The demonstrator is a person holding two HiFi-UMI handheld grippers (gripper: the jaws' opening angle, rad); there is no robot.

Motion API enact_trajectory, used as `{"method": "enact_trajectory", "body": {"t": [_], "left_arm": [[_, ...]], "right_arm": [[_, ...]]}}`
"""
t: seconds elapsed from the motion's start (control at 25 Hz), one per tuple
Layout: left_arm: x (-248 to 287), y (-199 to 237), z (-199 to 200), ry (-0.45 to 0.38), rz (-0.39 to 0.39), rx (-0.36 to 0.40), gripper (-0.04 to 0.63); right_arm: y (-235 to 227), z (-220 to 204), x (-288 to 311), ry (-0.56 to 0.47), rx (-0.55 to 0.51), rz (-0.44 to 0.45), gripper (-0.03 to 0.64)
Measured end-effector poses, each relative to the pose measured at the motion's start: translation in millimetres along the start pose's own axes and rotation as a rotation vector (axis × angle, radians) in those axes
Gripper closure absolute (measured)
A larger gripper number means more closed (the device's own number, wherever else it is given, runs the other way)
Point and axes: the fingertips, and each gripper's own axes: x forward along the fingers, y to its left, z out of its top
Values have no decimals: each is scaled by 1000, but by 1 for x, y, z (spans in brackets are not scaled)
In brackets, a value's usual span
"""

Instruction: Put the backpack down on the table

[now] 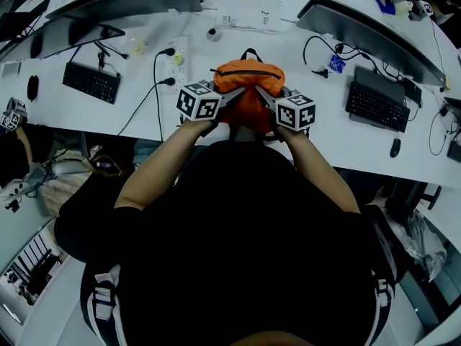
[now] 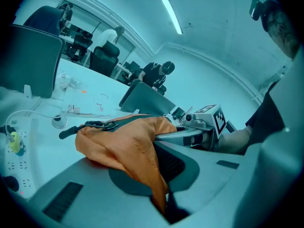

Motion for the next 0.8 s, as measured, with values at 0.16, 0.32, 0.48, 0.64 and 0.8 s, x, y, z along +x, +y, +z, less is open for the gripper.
{"method": "enact_trajectory", "body": {"t": [0.16,0.32,0.48,0.64,0.8], "left_arm": [[1,5,-3,16,-6,-12,558],[2,13,-8,25,-10,-26,558],[4,21,-13,40,-13,-40,558],[7,30,-18,57,-18,-52,558],[9,36,-24,70,-24,-63,558]], "right_arm": [[-3,-3,6,11,6,-5,594],[-5,-7,13,28,17,-4,594],[-9,-12,20,43,26,-9,594],[-15,-18,27,56,34,-18,594],[-17,-23,33,68,40,-24,594]]}}
